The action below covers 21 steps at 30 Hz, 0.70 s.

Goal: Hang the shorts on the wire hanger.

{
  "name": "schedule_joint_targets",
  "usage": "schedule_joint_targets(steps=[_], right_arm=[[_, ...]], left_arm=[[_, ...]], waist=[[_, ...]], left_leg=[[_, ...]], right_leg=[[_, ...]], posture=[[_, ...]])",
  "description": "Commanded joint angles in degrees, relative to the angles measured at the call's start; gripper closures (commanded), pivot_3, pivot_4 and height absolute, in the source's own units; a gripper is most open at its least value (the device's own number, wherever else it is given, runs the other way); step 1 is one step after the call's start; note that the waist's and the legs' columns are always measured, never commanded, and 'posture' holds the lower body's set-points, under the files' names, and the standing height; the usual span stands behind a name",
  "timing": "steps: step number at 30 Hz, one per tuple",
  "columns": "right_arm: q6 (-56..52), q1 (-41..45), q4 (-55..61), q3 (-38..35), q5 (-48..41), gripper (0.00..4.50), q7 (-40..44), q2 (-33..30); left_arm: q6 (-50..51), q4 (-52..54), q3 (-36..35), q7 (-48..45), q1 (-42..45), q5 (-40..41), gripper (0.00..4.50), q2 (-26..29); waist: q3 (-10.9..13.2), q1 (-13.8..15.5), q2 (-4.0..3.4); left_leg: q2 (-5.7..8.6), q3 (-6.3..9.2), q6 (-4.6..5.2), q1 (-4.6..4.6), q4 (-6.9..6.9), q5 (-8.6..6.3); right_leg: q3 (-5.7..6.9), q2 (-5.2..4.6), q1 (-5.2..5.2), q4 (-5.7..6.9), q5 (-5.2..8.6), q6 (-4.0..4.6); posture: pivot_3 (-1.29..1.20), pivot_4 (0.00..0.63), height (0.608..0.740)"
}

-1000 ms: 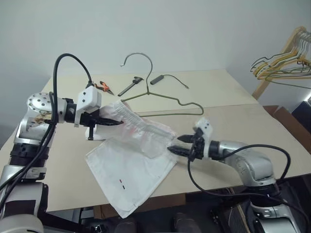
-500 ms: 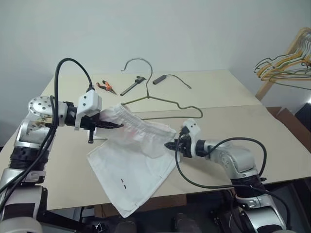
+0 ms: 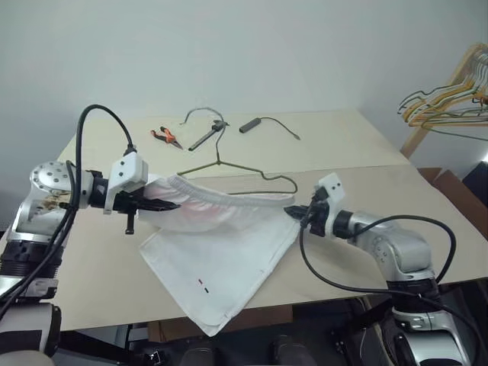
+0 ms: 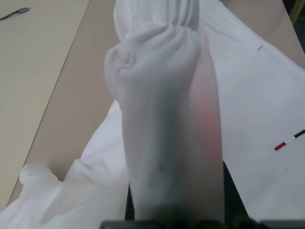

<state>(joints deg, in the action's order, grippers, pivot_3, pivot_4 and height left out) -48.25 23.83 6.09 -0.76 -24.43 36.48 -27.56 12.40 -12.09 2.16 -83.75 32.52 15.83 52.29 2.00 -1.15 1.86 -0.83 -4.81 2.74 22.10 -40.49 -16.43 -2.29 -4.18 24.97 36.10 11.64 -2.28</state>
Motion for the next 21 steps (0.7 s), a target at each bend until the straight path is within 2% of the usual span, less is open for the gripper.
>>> schedule_joint_targets(steps=[1, 10, 18, 21], right_arm=[[1.49, 1.37, -0.9, -3.72, 0.13, 4.47, -0.53, -2.1], [2.72, 1.91, -1.8, -4.63, -0.37, 4.47, -0.43, -3.54], [3.41, 2.06, -1.35, -5.11, -1.31, 4.47, -0.37, -4.28], [4.15, 1.89, -1.99, -4.61, -0.86, 4.47, -0.2, -4.61]], left_arm=[[-1.51, -0.93, -2.02, 0.25, -0.51, -0.68, 4.5, 2.65], [-0.6, -2.19, -1.12, 3.97, -0.67, -3.08, 4.5, 3.18], [-4.24, -3.07, 0.47, 3.15, -1.57, -4.99, 4.5, 4.13], [-2.03, -3.82, -1.0, 4.56, -0.35, -2.83, 4.5, 2.68]], waist=[[0.0, -0.05, 0.0], [0.0, 0.03, 0.0], [0.0, 0.04, 0.0], [0.0, 0.04, 0.0]], left_leg=[[-0.01, 0.0, 0.0, 0.0, 0.0, 0.0], [0.0, 0.0, 0.0, 0.0, 0.0, 0.0], [0.0, -0.01, 0.0, 0.0, 0.0, 0.0], [-0.01, -0.01, 0.0, -0.01, 0.0, 0.0]], right_leg=[[0.0, 0.01, 0.0, 0.0, 0.0, 0.0], [0.0, 0.0, 0.0, 0.0, 0.0, 0.0], [0.0, -0.01, 0.0, 0.0, 0.0, 0.0], [0.0, -0.01, 0.0, 0.0, 0.0, 0.0]], posture=[[0.02, 0.0, 0.74], [0.01, 0.0, 0.74], [0.01, 0.0, 0.74], [0.01, 0.0, 0.74]])
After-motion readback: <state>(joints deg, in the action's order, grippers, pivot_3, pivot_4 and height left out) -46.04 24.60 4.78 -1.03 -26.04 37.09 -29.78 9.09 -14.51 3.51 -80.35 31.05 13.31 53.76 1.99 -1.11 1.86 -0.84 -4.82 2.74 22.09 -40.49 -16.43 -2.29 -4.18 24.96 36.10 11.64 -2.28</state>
